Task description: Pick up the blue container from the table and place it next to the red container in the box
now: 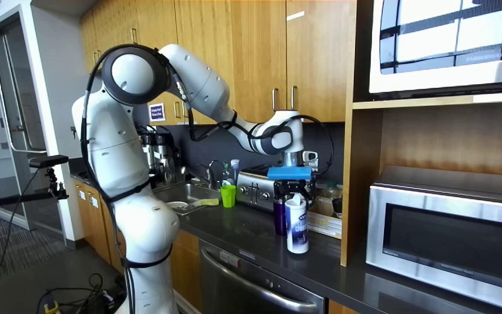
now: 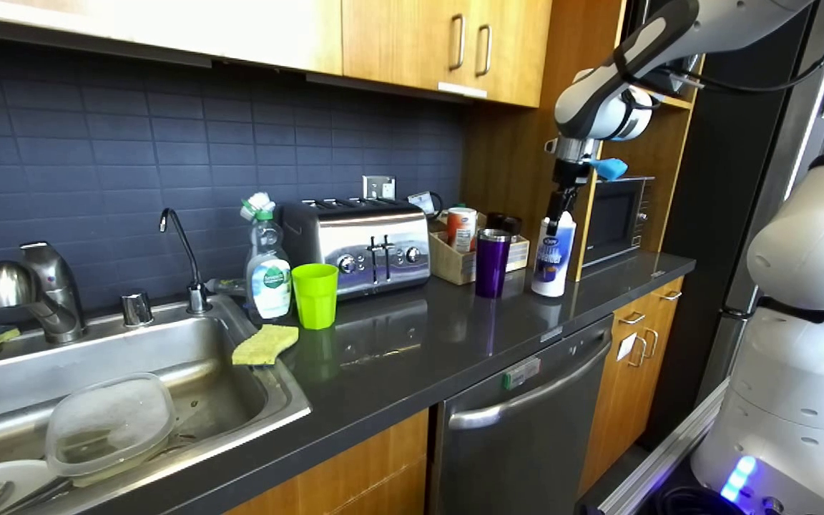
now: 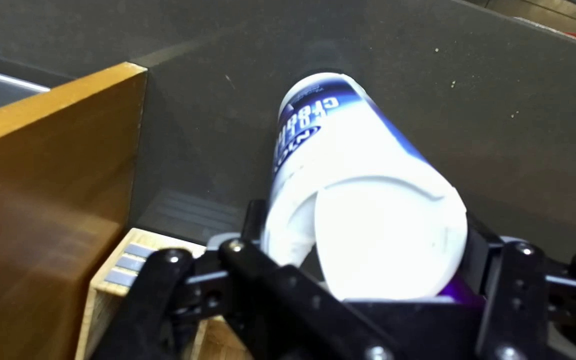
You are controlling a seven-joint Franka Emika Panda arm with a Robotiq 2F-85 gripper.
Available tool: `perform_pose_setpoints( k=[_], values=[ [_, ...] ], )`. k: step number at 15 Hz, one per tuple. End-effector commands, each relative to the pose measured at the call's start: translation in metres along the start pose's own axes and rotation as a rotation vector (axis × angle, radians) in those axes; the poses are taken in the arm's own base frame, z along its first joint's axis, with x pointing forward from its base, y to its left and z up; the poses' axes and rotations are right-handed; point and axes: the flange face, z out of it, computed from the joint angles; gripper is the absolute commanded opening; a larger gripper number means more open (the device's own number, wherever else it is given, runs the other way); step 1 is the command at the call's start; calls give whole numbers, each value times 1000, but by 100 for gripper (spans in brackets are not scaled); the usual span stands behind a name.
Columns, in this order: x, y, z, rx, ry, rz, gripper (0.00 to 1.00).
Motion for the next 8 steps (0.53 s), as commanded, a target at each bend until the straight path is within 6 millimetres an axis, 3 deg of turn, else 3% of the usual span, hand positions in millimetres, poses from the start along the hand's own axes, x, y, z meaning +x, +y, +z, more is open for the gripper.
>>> perform_pose_setpoints(
  k=[1,8],
  values=[
    [10,0,-16,-28,34,-4,61],
    [29,-3,-37,-62,94,-25,61]
  ],
)
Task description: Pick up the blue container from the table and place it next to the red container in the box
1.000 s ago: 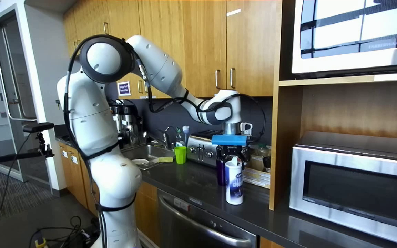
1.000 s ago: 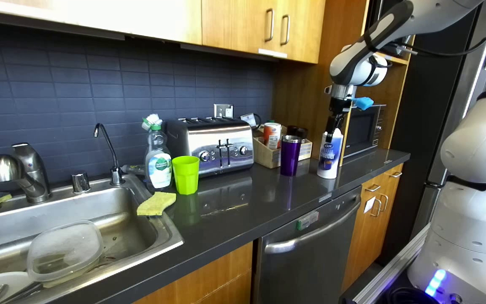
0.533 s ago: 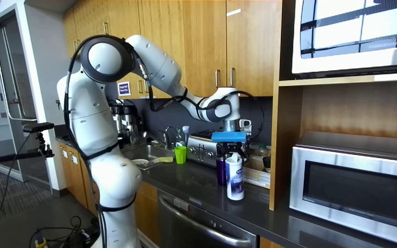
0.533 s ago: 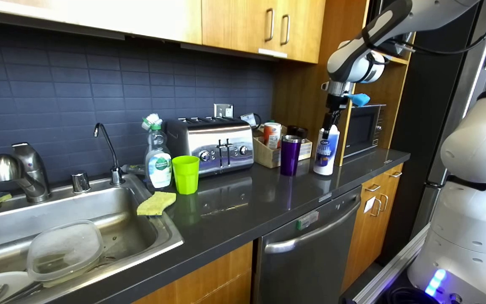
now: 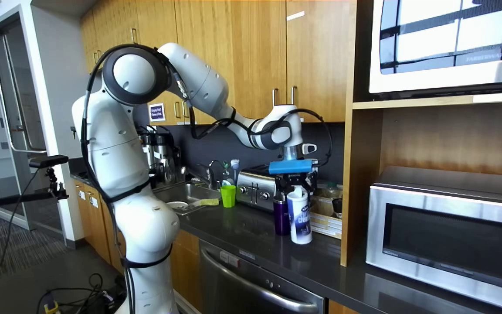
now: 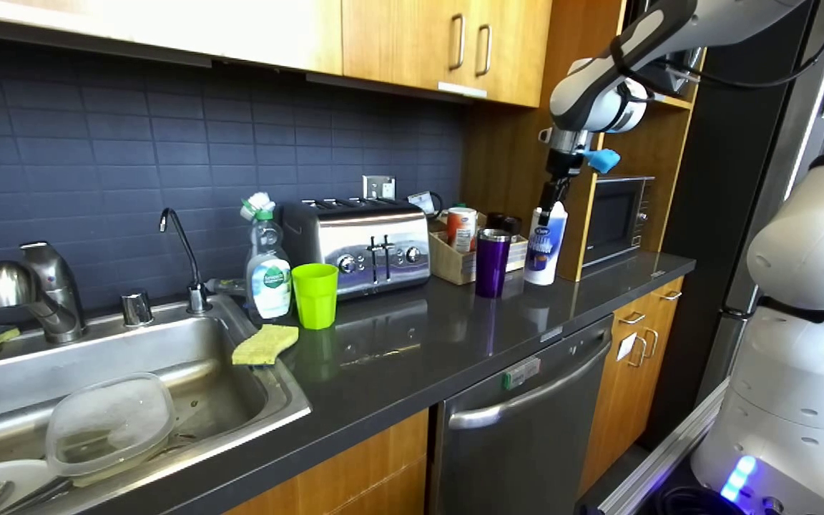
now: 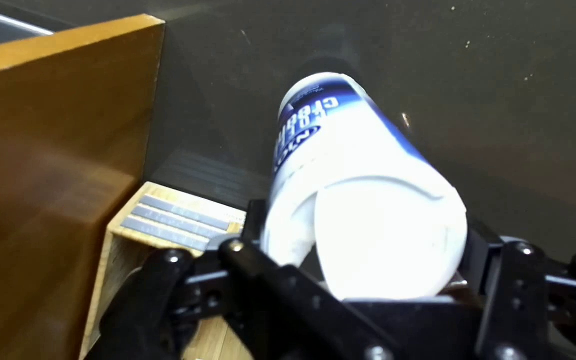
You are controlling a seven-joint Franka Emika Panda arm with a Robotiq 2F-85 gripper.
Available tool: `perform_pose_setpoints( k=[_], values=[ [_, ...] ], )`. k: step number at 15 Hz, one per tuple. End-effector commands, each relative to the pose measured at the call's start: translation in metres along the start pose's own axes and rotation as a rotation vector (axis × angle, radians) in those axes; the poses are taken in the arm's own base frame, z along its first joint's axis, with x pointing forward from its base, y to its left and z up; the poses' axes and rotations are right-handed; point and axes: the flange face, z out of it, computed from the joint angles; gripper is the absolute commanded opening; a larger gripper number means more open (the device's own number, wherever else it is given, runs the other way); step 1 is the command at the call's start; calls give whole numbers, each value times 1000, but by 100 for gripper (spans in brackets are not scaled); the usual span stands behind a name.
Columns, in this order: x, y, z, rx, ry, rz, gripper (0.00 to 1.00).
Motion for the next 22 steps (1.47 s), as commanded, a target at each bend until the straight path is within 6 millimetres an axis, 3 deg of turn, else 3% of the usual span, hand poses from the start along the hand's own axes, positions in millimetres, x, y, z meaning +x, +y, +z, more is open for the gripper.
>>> perform_pose_setpoints(
  k=[1,9,22],
  values=[
    [16,0,-21,-32,58,-3,61],
    [39,1,-40,-80,138,-13,61],
    [73,-1,-47,-115,231,-21,61]
  ],
)
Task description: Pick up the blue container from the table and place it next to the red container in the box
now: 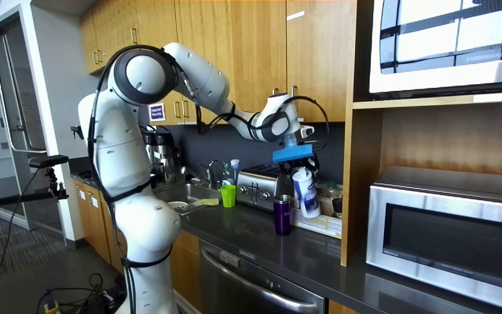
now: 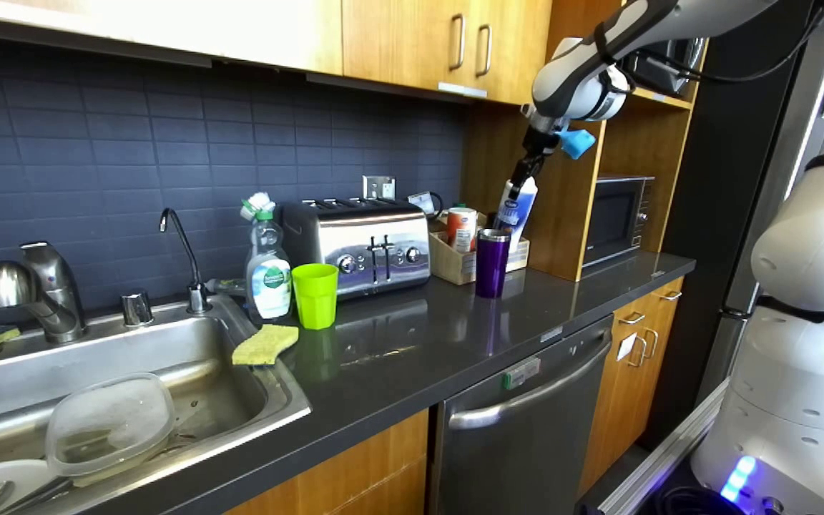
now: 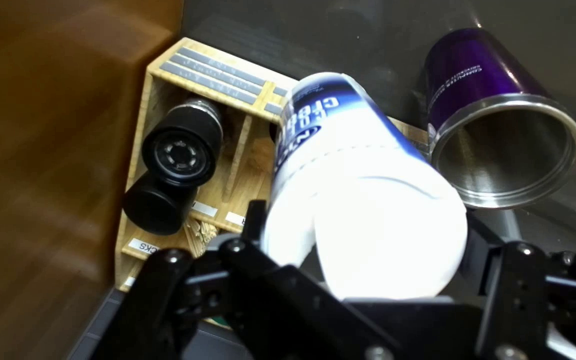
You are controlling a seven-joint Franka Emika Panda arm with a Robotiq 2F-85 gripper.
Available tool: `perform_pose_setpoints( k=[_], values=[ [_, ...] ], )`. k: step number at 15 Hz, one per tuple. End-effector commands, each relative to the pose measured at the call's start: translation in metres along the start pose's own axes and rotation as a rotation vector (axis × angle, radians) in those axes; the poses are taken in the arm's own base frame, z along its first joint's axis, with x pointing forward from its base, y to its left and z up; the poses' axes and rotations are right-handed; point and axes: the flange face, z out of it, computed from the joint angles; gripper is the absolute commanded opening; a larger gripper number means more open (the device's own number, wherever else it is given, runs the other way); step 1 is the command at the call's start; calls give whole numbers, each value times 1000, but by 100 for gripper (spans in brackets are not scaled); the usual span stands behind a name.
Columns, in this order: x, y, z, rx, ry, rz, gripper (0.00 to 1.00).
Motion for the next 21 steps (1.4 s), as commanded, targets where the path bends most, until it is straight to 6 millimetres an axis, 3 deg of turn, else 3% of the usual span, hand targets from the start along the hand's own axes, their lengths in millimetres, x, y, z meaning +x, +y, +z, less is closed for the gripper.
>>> perform_pose_setpoints(
  k=[1,21],
  values=[
    [18,5,-5,-17,44,5,61],
    [56,21,14,-72,75,-11,61]
  ],
)
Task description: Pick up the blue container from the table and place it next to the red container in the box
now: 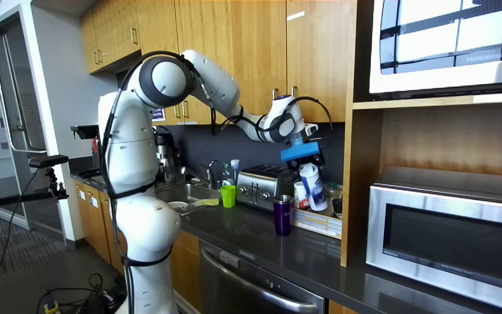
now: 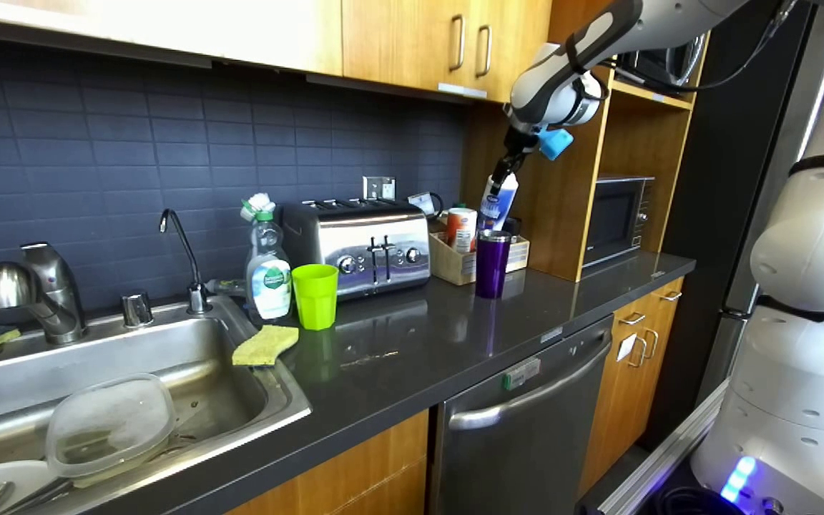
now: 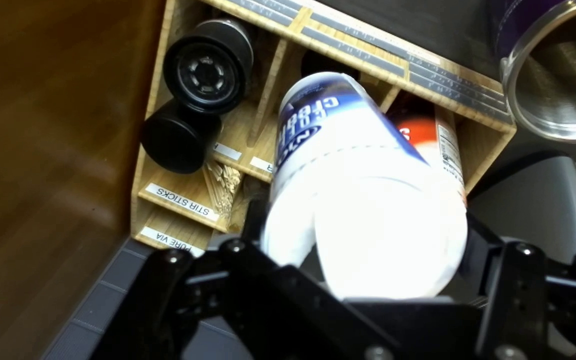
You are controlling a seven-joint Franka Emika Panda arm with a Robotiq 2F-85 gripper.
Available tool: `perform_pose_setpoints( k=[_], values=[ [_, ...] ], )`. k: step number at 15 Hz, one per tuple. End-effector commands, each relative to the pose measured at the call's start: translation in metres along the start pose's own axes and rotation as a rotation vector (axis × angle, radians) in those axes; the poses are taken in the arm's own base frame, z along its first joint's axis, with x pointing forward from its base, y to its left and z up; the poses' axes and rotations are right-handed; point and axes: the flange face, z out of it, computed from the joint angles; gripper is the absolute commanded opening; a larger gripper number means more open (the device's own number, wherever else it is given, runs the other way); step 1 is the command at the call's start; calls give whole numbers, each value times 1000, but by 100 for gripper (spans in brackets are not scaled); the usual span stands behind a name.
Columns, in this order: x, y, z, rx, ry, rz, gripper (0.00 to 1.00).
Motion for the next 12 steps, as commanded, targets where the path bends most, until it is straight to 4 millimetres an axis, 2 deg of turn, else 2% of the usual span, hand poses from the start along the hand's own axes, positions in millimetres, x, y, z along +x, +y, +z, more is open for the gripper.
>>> perform_pose_setpoints(
  k=[1,12],
  values=[
    [10,10,0,-22,21,16,61],
    [14,15,18,-23,1,23,61]
  ],
)
